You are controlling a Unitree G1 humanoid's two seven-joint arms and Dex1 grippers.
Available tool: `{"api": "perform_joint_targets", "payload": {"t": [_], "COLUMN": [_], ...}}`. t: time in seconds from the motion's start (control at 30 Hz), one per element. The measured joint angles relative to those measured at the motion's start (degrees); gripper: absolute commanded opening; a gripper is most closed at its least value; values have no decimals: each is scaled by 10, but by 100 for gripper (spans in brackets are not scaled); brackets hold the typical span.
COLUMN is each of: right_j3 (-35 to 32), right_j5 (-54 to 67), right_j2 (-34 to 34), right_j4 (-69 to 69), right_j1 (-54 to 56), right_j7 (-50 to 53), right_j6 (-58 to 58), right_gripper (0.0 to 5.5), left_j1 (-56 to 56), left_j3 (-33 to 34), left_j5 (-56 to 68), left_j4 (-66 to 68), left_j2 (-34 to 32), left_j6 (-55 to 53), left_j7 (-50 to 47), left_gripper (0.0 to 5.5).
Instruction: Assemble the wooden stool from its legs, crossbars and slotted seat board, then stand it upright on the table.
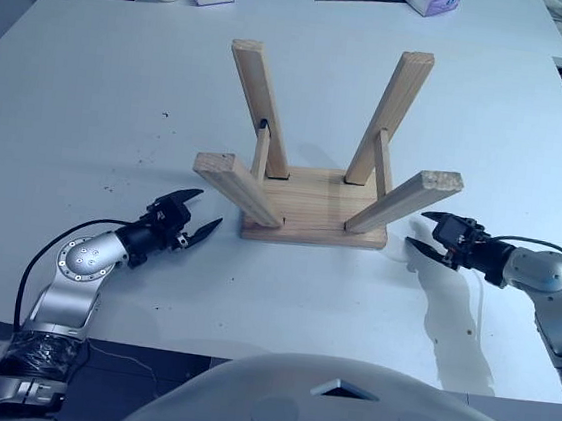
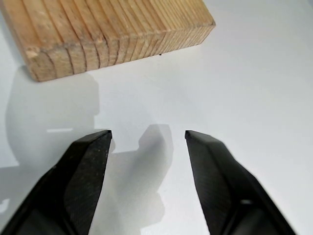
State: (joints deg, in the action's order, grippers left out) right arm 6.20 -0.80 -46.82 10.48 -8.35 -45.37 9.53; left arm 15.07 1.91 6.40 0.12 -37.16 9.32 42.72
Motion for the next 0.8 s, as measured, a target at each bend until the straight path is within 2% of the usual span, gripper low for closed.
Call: {"api": "perform_joint_targets", "payload": {"t": [0.37, 0.6, 0.8], "right_j3": [-12, 46, 42], "right_j5": [-2, -7, -14], "right_j2": [-3, 45, 50], "right_j4": [15, 70, 113], "right_j1": [-17, -15, -36], "right_j7": [6, 22, 30], "right_j6": [11, 42, 83], "right_gripper": [278, 278, 278], "left_j1": [-3, 1, 18], "left_j3": [-16, -46, -44], "left_j5": [0, 1, 16], "left_j4": [-5, -36, -82], "left_j2": [-13, -13, -34], "left_j6": [7, -5, -57], "left_j7": [22, 29, 49], "left_gripper": [357, 357, 357]}}
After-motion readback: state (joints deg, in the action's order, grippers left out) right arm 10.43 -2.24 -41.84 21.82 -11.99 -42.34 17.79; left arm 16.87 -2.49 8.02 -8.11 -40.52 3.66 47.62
